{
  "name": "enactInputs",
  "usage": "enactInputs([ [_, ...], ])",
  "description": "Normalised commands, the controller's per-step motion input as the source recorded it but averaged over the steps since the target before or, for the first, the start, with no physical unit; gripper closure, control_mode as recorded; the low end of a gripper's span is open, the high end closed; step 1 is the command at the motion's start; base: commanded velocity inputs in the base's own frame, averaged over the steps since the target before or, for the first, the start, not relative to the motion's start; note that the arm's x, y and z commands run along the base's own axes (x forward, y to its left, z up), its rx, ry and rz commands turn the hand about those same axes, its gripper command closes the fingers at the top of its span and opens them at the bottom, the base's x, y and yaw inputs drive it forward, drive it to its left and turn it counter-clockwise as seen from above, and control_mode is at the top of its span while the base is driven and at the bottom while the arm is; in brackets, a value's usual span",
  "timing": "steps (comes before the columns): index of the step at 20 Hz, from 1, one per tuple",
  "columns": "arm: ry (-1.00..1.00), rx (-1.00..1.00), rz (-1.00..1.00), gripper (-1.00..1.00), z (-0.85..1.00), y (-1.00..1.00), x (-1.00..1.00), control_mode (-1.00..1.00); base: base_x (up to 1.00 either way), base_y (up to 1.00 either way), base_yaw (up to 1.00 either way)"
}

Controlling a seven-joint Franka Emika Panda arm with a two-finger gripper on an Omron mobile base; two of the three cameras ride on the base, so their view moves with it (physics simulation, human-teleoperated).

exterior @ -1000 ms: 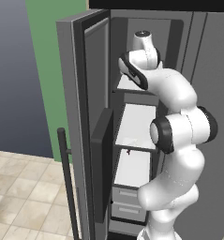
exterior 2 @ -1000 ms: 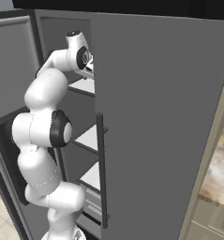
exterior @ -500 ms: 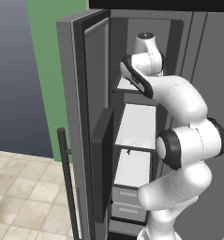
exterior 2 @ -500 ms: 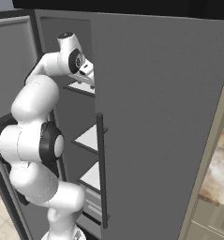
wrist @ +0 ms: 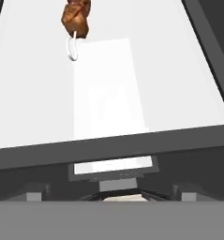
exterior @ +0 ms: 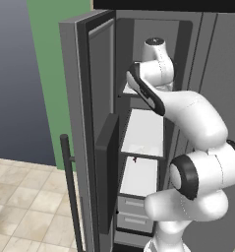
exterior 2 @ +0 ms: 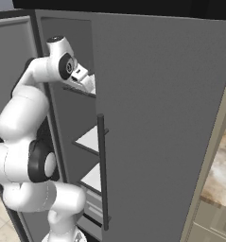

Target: Store the kebab skewer in the freezer for long-term storage. Close the freezer door after placing the cooked food.

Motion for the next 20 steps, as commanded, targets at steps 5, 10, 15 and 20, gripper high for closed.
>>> enactInputs([
  [5,0.0,0.0,0.0,-1.0,0.03,0.0,-0.76,-1.0,0.0,0.0,0.0],
  [10,0.05,0.0,0.0,-1.0,0.16,0.0,-0.87,-1.0,0.0,0.0,0.0],
  [15,0.07,0.0,0.0,-1.0,0.21,0.0,-1.0,-1.0,0.0,0.0,0.0],
  [20,0.17,0.0,0.02,-1.0,0.15,-0.07,-0.74,-1.0,0.0,0.0,0.0],
])
